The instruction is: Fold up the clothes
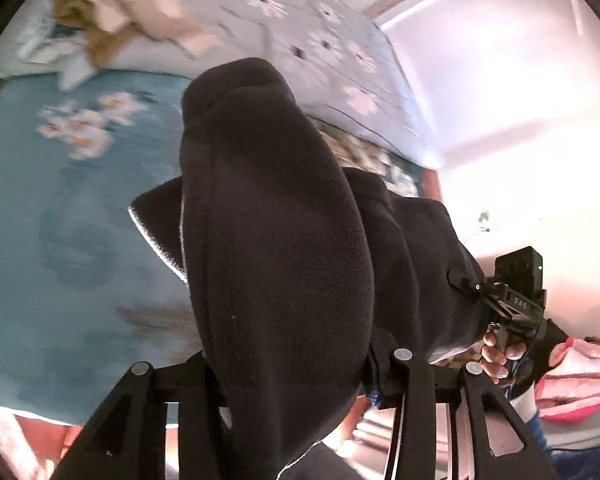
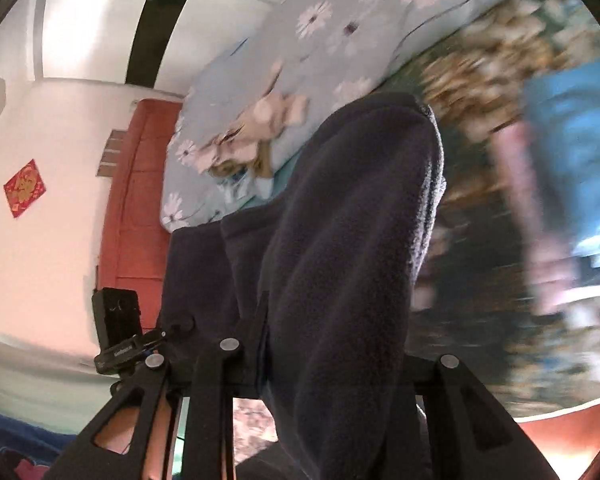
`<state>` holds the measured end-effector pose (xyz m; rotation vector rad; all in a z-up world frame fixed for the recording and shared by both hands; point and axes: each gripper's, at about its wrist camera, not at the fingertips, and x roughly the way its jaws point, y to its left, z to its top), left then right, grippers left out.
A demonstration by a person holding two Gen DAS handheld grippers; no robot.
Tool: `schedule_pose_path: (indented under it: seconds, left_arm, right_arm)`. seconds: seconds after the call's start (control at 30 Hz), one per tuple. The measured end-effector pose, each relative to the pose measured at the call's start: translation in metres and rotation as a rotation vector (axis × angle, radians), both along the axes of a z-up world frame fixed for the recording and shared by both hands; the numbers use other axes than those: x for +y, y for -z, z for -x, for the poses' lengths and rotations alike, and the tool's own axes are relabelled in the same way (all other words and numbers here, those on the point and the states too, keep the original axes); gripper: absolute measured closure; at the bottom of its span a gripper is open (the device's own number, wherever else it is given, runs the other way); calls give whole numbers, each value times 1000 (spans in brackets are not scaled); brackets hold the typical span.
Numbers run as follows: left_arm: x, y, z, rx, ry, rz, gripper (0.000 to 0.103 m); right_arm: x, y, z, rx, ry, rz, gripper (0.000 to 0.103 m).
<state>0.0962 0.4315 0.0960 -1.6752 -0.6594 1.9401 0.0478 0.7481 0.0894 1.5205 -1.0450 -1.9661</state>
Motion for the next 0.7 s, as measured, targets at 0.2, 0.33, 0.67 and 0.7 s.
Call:
schedule_pose_path:
  seconds: [0.2, 0.33, 0.67, 0.7]
  left_arm:
    - [137, -14, 16, 18, 121, -84, 58]
    - [197, -17, 34, 30, 180, -129, 58]
    - [243, 59, 50, -47, 72, -129, 58]
    - [241, 69, 48, -62, 59, -113, 58]
  right_arm:
    - [143, -45, -21, 37, 54, -81, 75]
    - [219, -61, -19, 61, 112, -112, 75]
    - [308, -1, 25, 24, 167, -77, 75]
    - [312, 13, 28, 8, 164, -71, 75]
